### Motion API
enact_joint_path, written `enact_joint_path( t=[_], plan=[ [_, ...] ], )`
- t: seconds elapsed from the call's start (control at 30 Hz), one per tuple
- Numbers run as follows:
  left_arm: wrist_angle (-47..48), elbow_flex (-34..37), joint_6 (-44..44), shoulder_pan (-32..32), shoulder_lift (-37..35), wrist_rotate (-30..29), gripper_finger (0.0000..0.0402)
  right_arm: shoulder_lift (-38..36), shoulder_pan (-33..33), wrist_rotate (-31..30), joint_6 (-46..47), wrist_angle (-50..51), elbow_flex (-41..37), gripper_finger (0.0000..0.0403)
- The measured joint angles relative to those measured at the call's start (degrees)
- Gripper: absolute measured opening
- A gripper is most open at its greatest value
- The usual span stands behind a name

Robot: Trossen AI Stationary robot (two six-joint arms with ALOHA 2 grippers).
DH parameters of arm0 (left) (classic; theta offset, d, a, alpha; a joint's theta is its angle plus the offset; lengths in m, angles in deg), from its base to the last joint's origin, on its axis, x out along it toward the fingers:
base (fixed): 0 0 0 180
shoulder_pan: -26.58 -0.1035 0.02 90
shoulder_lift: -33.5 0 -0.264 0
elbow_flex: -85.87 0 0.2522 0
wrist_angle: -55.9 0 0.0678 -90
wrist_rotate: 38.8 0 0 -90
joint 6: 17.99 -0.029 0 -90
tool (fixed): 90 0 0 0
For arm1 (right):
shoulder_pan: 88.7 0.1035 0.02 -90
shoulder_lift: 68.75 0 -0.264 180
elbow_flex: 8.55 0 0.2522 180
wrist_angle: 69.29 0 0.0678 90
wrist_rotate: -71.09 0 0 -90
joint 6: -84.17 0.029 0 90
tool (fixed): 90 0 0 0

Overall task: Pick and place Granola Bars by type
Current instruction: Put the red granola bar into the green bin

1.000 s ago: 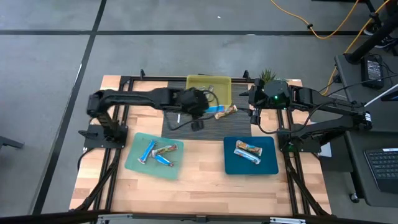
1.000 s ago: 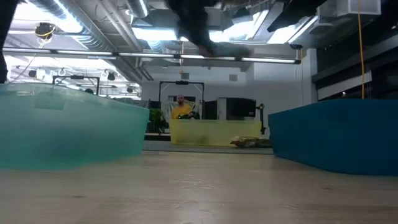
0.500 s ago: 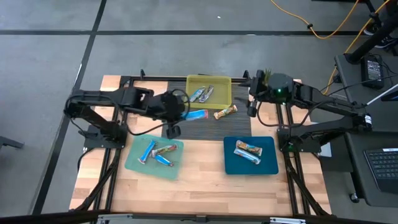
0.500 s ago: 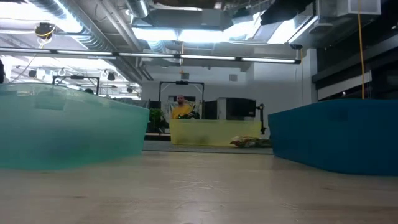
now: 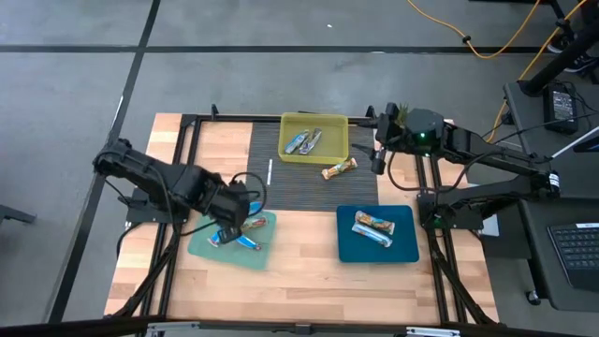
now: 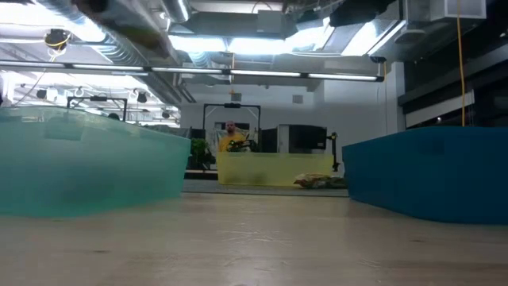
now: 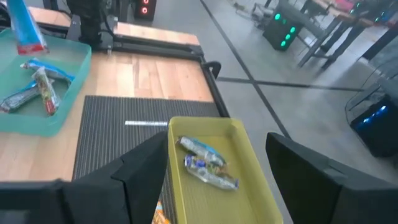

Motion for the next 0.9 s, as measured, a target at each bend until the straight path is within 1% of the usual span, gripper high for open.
enact_joint_path(
  t=[0.17, 0.3, 0.43, 0.53, 0.63, 0.77, 0.9],
  plan=[
    [0.72, 3.7, 9.15, 3.35, -0.19, -0.02, 0.0021, 0.0, 0.0, 0.07, -2.55, -2.27, 0.0, 0.0272],
    [0.6, 7.52, 17.51, 6.79, -0.21, 0.06, 0.0022, -0.01, 0.0, 0.07, -2.74, -2.91, 0.0, 0.0272],
    [-4.05, 14.28, 30.76, 11.44, -0.19, 0.11, 0.0022, 0.0, 0.0, 0.09, -2.58, -2.57, 0.0, 0.0272],
    [-8.52, 19.03, 38.69, 14.67, -0.19, 0.69, 0.0022, 0.0, 0.0, 0.07, -2.61, -2.53, 0.0, 0.0272],
    [-10.17, 22.13, 44.38, 16.33, -0.17, 1.84, 0.0022, 0.0, 0.0, 0.07, -2.63, -2.53, 0.0, 0.0272],
    [-10.13, 24.9, 51.7, 17.73, -0.17, 1.51, 0.0022, 0.0, 0.0, 0.09, -2.71, -2.53, 0.0, 0.0272],
    [-10.08, 27.85, 56.77, 18.65, -0.17, 1.5, 0.0022, 0.0, 0.0, 0.09, -2.82, -2.53, 0.0, 0.0272]
  ],
)
